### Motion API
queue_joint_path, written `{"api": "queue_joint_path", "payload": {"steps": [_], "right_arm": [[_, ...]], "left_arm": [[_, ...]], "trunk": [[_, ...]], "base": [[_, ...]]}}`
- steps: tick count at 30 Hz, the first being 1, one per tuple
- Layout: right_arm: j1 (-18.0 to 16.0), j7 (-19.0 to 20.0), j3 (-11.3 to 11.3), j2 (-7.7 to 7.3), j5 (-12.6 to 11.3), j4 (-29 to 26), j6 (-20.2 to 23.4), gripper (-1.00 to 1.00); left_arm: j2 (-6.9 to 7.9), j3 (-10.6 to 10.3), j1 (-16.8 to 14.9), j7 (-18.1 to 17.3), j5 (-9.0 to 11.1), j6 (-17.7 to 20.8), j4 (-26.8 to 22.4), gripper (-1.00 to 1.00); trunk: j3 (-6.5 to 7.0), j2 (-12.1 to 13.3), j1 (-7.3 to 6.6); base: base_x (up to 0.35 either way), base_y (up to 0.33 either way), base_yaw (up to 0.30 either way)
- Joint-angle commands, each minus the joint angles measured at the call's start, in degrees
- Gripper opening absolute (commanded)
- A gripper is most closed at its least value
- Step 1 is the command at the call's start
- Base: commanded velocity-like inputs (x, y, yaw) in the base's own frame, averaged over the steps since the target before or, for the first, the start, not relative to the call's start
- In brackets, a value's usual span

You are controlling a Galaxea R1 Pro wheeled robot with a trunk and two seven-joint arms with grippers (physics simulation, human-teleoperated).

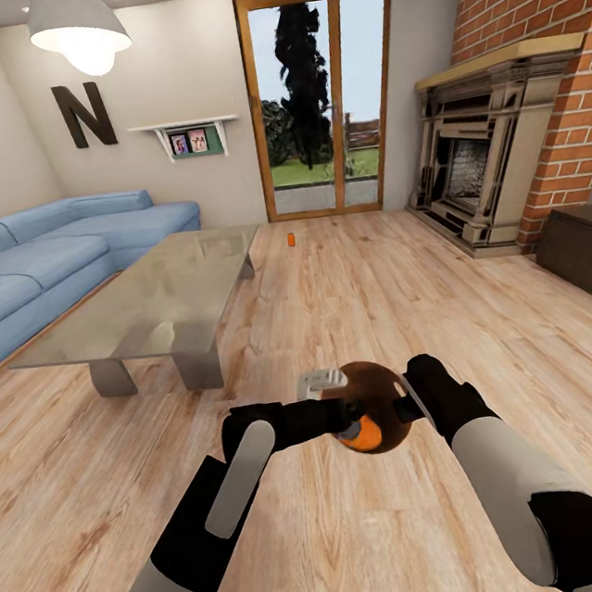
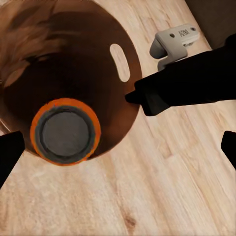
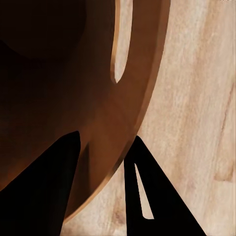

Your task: Put the three can of soda from the living room inside the tash can in the kitchen.

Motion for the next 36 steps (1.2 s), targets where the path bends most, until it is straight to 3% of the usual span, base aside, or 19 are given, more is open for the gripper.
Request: {"api": "queue_joint_path", "payload": {"steps": [1,30,32,36], "right_arm": [[0.0,0.1,0.0,-0.01,-0.7,-0.1,0.0,-1.0],[0.0,0.1,-0.2,-0.27,-0.7,-0.1,0.0,-1.0],[0.0,0.1,-0.1,-0.35,-0.7,-0.2,0.0,-1.0],[0.0,0.1,-0.1,-0.67,-0.7,-0.4,0.0,-1.0]], "left_arm": [[0.07,0.0,0.0,0.0,0.0,0.0,0.0,1.0],[0.44,0.8,0.1,-0.2,0.1,-1.1,0.0,1.0],[0.72,1.0,0.1,-0.1,0.1,-1.3,0.0,1.0],[3.6,1.1,0.1,-0.2,0.1,-1.6,-0.9,1.0]], "trunk": [[0.01,0.0,-0.01],[0.01,0.0,-0.01],[0.01,0.0,-0.01],[0.01,0.0,-0.01]], "base": [[0.0,0.0,0.0],[0.0,0.0,0.0],[0.0,0.0,0.0],[0.0,0.0,0.0]]}}
